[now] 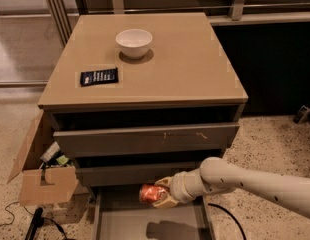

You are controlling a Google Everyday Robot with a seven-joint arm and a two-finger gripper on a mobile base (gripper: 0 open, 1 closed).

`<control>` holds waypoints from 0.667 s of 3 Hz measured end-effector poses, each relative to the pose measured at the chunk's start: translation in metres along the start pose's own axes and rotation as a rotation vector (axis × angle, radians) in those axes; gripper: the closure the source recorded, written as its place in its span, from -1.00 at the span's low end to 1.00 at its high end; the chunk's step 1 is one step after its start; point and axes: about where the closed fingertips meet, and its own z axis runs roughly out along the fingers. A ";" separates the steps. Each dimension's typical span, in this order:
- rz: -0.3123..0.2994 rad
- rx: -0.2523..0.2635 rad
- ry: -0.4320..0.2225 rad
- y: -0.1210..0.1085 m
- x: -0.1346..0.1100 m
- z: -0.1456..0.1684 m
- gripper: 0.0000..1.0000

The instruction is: Pick coke can from bottom drawer and place on counter

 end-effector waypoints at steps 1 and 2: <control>-0.081 0.013 0.027 0.019 -0.040 -0.033 1.00; -0.212 0.030 0.079 0.059 -0.095 -0.078 1.00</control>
Offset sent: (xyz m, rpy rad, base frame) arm -0.0948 0.0174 0.1834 -0.1688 -0.2564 0.1918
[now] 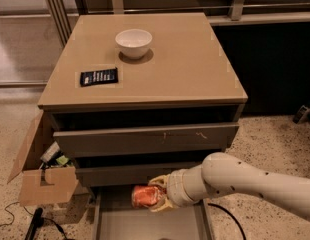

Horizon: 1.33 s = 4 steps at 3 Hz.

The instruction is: Pick coke can from bottom drawer and place on counter

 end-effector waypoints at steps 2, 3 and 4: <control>-0.132 0.037 -0.046 -0.021 -0.094 -0.106 1.00; -0.132 0.037 -0.046 -0.021 -0.094 -0.106 1.00; -0.142 0.030 -0.024 -0.030 -0.102 -0.107 1.00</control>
Offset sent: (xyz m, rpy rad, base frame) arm 0.0166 -0.0055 0.2463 0.1050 -0.1782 0.0783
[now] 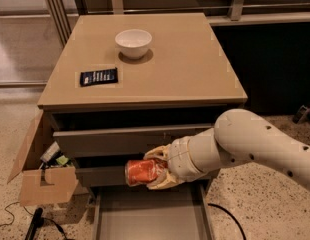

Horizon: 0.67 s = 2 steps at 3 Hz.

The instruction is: Pick coke can from bottom drawer and place on counter

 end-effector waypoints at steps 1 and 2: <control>-0.027 0.026 0.030 -0.026 -0.015 -0.026 1.00; -0.046 0.105 0.051 -0.066 -0.028 -0.080 1.00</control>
Offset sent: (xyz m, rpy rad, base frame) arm 0.0638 -0.0419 0.1356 -0.0353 -0.1631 -0.0814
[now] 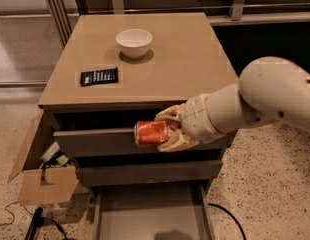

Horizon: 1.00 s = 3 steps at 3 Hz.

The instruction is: Pick coke can from bottom drawer and place on counter

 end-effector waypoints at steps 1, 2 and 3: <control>-0.003 0.059 0.001 -0.028 -0.001 -0.033 1.00; 0.009 0.144 0.001 -0.078 0.003 -0.068 1.00; 0.006 0.135 -0.003 -0.083 0.003 -0.063 1.00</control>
Offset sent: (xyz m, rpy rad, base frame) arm 0.0939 -0.0701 0.1091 0.0740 -0.1370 -0.1594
